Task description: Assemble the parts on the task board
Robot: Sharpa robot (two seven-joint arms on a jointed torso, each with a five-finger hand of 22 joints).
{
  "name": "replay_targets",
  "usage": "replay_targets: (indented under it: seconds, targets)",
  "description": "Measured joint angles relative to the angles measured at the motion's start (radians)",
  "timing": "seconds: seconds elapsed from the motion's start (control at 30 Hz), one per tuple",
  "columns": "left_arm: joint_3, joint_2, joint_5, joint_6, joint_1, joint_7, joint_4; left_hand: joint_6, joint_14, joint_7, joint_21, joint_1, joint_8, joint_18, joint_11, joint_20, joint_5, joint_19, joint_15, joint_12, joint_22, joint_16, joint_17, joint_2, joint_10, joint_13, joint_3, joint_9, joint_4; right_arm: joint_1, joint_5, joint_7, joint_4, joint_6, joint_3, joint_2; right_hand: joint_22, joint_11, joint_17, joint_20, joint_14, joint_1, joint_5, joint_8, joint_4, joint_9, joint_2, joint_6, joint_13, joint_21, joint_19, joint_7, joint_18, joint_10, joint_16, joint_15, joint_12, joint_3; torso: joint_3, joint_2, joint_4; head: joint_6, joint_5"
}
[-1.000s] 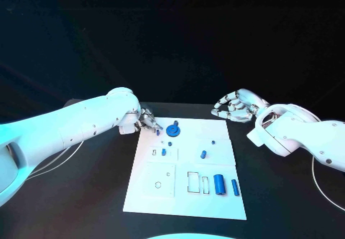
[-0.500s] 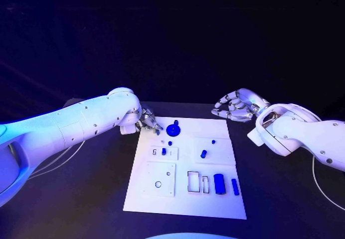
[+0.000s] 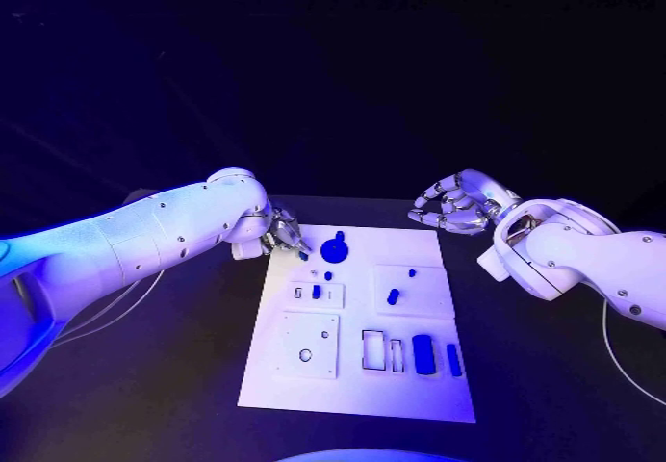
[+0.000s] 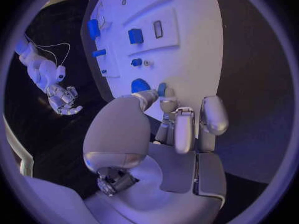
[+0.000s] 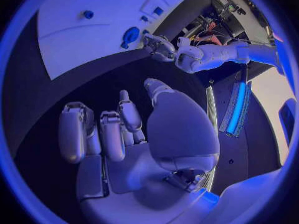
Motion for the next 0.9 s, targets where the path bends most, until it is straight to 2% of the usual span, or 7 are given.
replay_targets:
  seconds: [0.3,0.43,0.77,0.9]
  targets:
    - [0.0,-0.023,0.068,-0.003,-0.001,0.0,0.017,-0.004,0.0,-0.004,0.004,0.012,0.0,0.0,-0.002,0.0,-0.015,0.0,0.0,0.0,0.005,0.0,0.0,0.002,0.002,0.002,0.015,0.0,0.015,0.0,0.0,0.0,-0.001,0.0,0.0,0.0,0.0,0.0,0.0,0.0,0.0,0.0,0.0,0.004,0.0,0.0,0.0,0.0,0.0,0.0,0.0,0.0,0.0,0.0,0.0,0.0,0.0,0.0,0.0,-0.001,0.0003,-0.001,0.0]
    - [0.0,-0.047,0.101,-0.01,-0.002,-0.002,0.041,-0.004,0.0,-0.004,0.004,0.012,0.0,0.0,-0.007,0.0,-0.015,0.0,0.0,0.0,0.007,0.0,0.0,0.002,0.007,0.003,0.019,0.0,0.019,0.0,0.0,0.0,-0.001,0.001,0.0,-0.001,0.0,0.0,0.0,0.0,0.0,0.004,0.006,0.004,0.0,0.0,0.004,0.0,0.0,0.0,0.0,0.0,0.0,0.0,0.0,0.0,0.0,0.0,0.0,-0.001,0.0007,-0.002,0.001]
    - [0.0,-0.137,0.145,-0.042,-0.002,-0.012,0.172,-0.005,0.0,-0.003,0.008,0.013,0.0,0.0,-0.003,-0.004,-0.02,0.004,0.0,0.004,0.011,0.0,0.0,0.003,0.011,0.008,0.022,0.0,0.021,0.0,0.0,0.0,-0.003,0.001,0.0,-0.004,0.0,0.0,0.0,0.0,0.0,0.004,0.006,0.004,0.0,0.0,0.004,0.0,0.0,0.0,0.0,0.0,0.0,0.0,0.0,0.0,0.0,0.0,0.0003,-0.003,0.0032,-0.004,0.006]
    - [0.0,-0.172,0.143,-0.055,-0.003,-0.015,0.23,-0.004,0.003,-0.003,0.008,0.013,0.0,0.0,-0.01,-0.007,-0.021,0.007,-0.003,0.004,0.013,0.0,0.0,0.003,0.018,0.009,0.031,0.0,0.031,0.0,0.0,0.0,-0.003,0.001,0.0,-0.004,0.0,0.0,0.0,0.0,0.0,0.004,0.006,0.004,0.0,0.0,0.004,0.0,0.0,0.0,0.0,0.0,0.0,0.0,0.0,0.0,0.0,0.0,-0.0001,-0.004,0.0042,-0.005,0.008]
